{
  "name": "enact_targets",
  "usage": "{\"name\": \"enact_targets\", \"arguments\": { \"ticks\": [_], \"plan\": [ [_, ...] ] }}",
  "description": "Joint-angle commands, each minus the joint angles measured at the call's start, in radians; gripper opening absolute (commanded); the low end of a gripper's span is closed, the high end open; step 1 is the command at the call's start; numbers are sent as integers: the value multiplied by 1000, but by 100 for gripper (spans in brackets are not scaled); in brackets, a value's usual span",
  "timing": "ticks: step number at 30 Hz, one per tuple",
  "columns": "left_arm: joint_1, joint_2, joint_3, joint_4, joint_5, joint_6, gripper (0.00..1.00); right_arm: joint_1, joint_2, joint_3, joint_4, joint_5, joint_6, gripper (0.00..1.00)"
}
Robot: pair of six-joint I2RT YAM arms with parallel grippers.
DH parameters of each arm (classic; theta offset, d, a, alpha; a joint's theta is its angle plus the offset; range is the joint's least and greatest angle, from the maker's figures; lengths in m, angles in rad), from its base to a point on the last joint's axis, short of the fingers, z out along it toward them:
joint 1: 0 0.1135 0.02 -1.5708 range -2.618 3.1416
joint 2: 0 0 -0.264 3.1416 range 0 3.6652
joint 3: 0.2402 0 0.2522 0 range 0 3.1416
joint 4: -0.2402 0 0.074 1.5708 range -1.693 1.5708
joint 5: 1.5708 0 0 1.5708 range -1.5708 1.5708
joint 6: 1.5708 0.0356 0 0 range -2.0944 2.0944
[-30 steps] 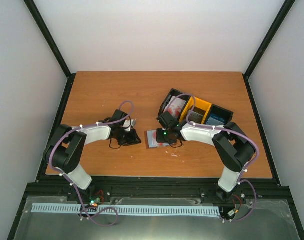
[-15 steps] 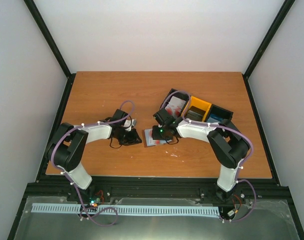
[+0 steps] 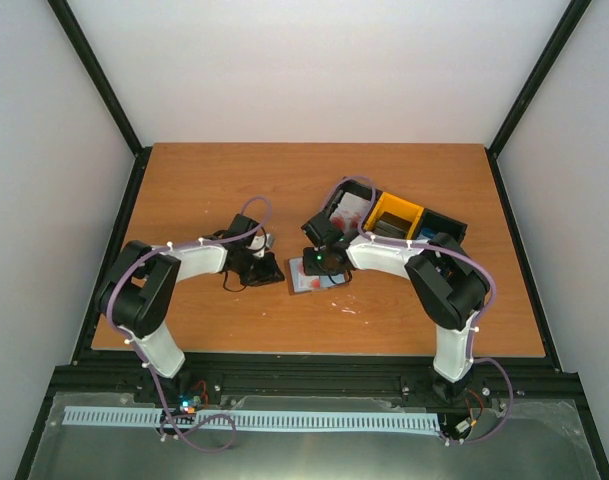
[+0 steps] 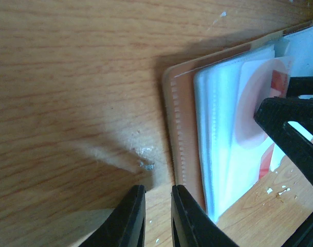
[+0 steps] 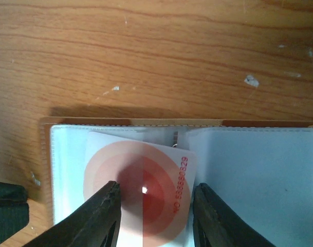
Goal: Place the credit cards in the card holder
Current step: Insert the credit card into the card holder.
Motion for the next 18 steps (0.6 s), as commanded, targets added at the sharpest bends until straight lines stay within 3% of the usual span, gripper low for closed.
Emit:
{"name": "enact_targets", "arguments": {
  "ticks": [1,18],
  "plan": [
    [-6,24,24,-3,9,1,16,10,24,-8,22,-61,-4,38],
    [-6,43,8,7,28,13,14,10,8,-34,137,-241,-19,37]
  ]
}}
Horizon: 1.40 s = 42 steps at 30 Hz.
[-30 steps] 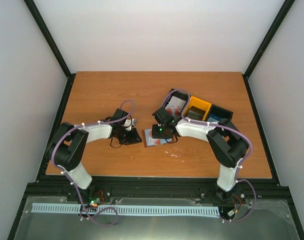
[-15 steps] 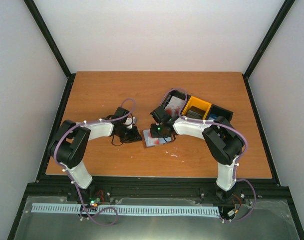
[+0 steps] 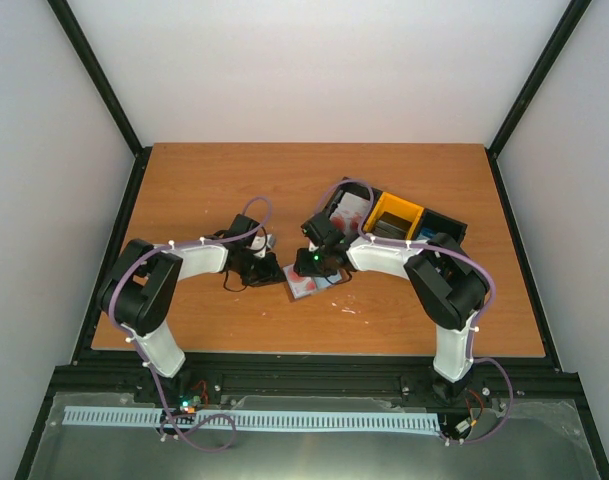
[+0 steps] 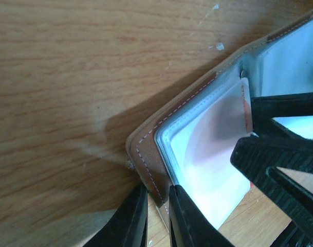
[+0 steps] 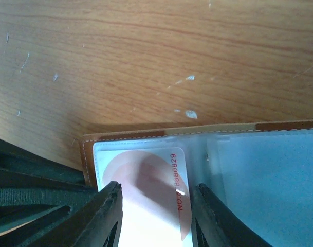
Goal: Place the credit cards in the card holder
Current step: Insert the credit card into the card holder.
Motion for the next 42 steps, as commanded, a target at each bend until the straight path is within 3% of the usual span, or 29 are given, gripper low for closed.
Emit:
{"name": "enact_targets", "arguments": {
  "ticks": [1,7,13,16,22,28,34,42],
  "plan": [
    [-6,26,6,-4,-9,12,14,10,3,-19,44,-86,-20,37],
    [-6,20,9,-4,-16,12,14,10,-10,-18,22,-46,-16,37],
    [-6,-6,7,-3,-21,11,16,9,-138,-15,-76,196,23,38],
    [-6,-41,13,-23,-37,12,22,9,-167,-14,-179,260,38,38],
    [-6,-87,-4,-76,-37,-31,28,10,-163,-60,-244,228,56,37],
    [-8,-80,-34,-73,-13,-34,24,10,-133,-71,-272,250,74,34],
    [-9,-38,-29,-58,8,-32,20,12,-65,-63,-266,235,49,37],
    [-11,-18,-23,-47,20,-30,17,12,-52,-74,-217,166,61,24]
  ]
}}
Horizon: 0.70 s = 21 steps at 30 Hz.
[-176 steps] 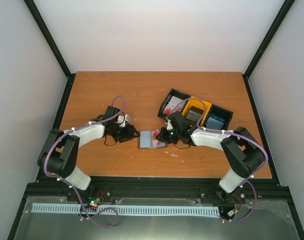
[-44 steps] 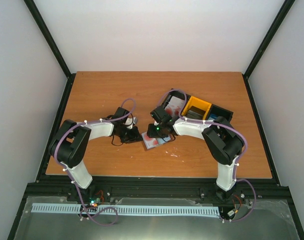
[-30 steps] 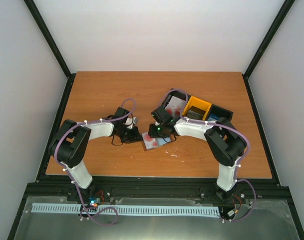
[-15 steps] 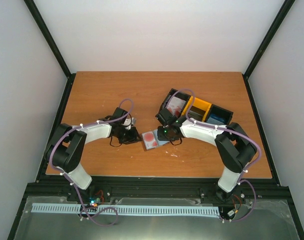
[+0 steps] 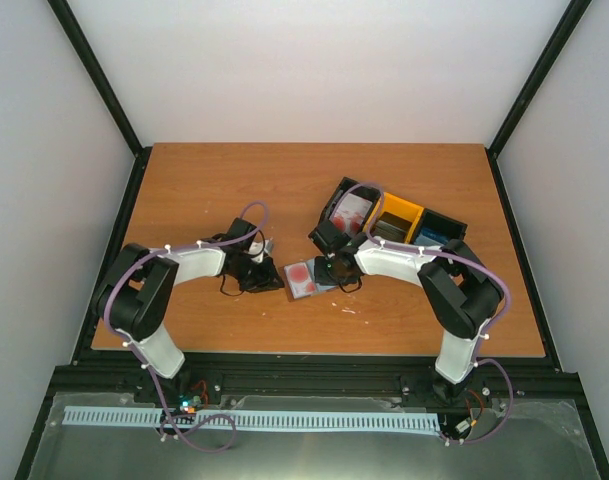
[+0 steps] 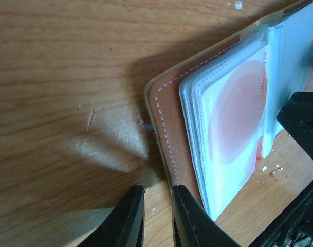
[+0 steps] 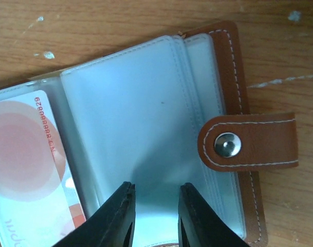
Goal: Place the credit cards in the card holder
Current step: Insert the credit card into the card holder.
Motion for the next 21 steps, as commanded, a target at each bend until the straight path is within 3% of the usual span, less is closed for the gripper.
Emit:
{"name": "enact_targets", "arguments": {
  "ticks": [1,6,13,16,21],
  "plan": [
    [-9,23,13,4,4,-3,17,10,37,-10,8,-31,10,22],
    [-9,29,13,6,7,0,17,10,27,-27,64,-90,8,16],
    [-9,27,11,10,6,2,17,8,5,-53,178,-220,-8,23],
    [-8,22,11,10,1,2,17,8,-30,-46,151,-165,-9,26],
    [-9,15,11,10,-7,0,17,8,-103,-37,17,73,40,32]
  ]
}}
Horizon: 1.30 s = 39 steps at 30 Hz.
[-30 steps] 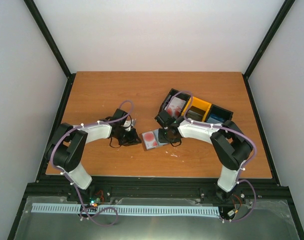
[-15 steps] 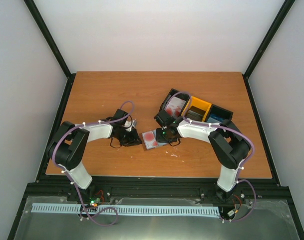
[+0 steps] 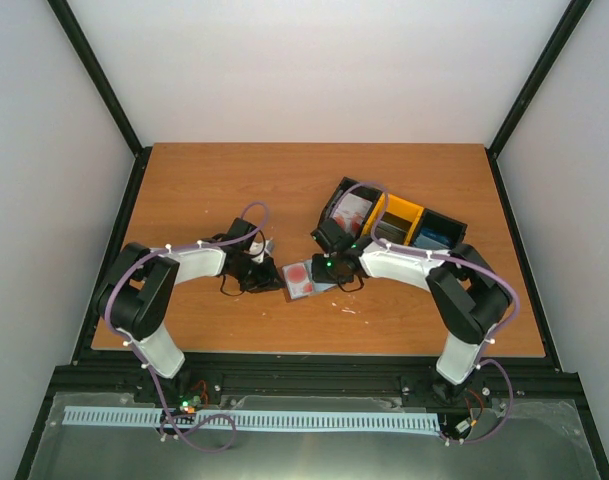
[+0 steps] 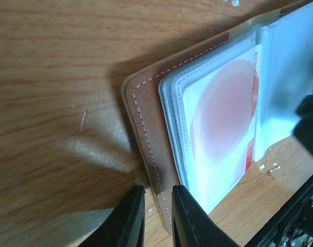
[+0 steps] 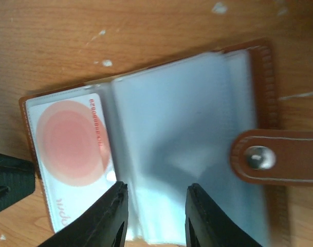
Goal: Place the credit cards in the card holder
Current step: Insert the credit card into the card holder.
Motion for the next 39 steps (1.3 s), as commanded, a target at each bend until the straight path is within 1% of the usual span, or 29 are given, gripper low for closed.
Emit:
{"name": "enact_targets", "arguments": {
  "ticks": [1,5,11,13,17,20,25,32,35,39],
  "plan": [
    [-9,6,11,2,-25,1,17,8,-79,-3,-116,202,44,33],
    [-8,3,12,2,-27,0,17,8,-63,-4,-159,202,54,36],
    [-9,9,14,2,-25,2,17,16,-25,3,-142,141,37,36],
    [-9,9,15,3,-25,2,17,17,-11,7,-136,134,34,33],
    [-9,10,13,3,-25,2,17,17,14,21,-139,132,23,22],
    [-9,9,12,4,-25,3,17,16,24,28,-139,125,20,18],
    [-9,8,12,6,-24,5,17,17,22,27,-112,93,12,16],
    [-9,8,11,7,-22,5,17,16,30,23,-59,30,-15,9],
    [-9,5,11,7,-24,5,17,17,34,19,-26,-19,-31,10],
    [-9,0,11,7,-28,3,17,16,17,-3,40,-86,-39,18]
  ]
}}
